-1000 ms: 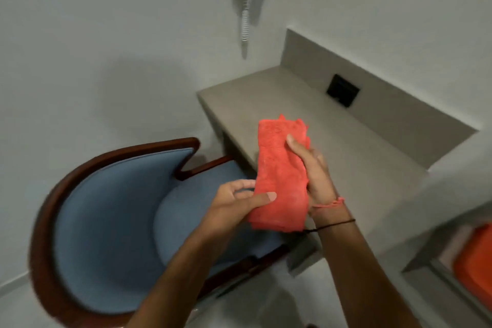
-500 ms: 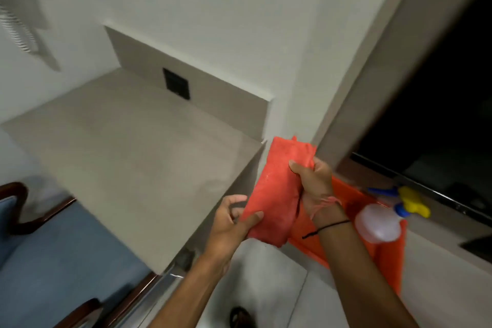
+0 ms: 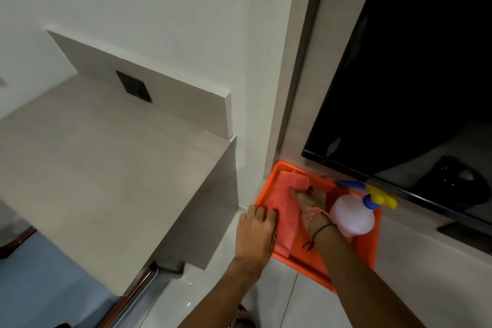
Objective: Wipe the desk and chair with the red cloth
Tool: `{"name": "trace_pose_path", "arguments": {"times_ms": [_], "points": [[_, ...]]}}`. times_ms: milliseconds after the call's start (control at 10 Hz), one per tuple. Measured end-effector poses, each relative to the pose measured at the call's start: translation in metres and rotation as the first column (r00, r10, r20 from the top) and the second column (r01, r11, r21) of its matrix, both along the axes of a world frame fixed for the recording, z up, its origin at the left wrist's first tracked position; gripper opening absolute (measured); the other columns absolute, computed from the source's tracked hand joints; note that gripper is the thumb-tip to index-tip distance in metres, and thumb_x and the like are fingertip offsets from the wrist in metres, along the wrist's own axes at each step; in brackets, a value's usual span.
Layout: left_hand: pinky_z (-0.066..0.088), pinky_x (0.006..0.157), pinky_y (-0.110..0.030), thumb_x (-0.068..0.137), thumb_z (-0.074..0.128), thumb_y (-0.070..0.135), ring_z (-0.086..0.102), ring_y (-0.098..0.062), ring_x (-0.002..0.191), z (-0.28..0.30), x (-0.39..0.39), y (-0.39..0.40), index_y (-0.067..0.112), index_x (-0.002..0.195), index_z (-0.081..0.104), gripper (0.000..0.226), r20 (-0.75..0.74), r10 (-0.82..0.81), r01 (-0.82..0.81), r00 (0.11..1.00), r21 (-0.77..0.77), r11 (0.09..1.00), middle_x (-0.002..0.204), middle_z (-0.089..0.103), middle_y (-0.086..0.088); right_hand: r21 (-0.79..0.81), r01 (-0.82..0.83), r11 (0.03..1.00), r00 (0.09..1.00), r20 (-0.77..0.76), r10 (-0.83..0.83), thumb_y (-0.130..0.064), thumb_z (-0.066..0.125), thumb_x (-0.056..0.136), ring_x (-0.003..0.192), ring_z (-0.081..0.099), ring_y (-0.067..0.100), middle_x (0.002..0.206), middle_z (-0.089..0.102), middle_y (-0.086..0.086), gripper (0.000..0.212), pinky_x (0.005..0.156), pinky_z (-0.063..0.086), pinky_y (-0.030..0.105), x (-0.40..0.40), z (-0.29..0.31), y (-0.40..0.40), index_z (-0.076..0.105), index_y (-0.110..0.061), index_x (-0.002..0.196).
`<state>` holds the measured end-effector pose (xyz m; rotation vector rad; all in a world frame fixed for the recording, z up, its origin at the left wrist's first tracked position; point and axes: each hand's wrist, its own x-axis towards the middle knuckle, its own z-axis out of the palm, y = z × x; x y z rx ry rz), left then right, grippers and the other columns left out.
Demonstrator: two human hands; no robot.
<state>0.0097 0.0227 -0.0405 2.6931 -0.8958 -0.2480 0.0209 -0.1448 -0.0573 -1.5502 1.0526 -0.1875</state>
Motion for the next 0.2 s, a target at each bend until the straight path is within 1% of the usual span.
{"name": "trace_pose_path", "arguments": {"times_ms": [100, 200], "points": [[0.057, 0.084, -0.037, 0.073, 0.084, 0.049, 0.063, -0.024, 0.104, -0.004, -0.004, 0.002, 0.023, 0.118, 0.071, 0.053, 0.215, -0.063, 0.032, 0.975, 0.147, 0.989, 0.124, 0.065, -0.005, -0.204, -0.224, 0.953, 0.972, -0.121, 0.203, -0.027, 0.061, 0.098, 0.124, 0.060, 0.040, 0.128, 0.065, 0.018, 0.039, 0.091, 0.049, 0.037, -0.007, 0.003, 0.003, 0.056, -0.009, 0.132], [0.060, 0.088, -0.040, 0.082, 0.071, 0.059, 0.067, -0.026, 0.113, 0.002, -0.002, 0.012, 0.025, 0.124, 0.070, 0.055, 0.298, 0.028, -0.043, 0.954, 0.045, 0.998, 0.133, 0.066, -0.008, -0.592, -0.369, 0.717, 0.925, -0.158, 0.346, -0.032, 0.051, 0.103, 0.148, 0.038, 0.036, 0.159, 0.039, 0.019, 0.063, 0.119, 0.039, 0.049, -0.026, 0.018, 0.022, 0.030, -0.006, 0.156]]}}
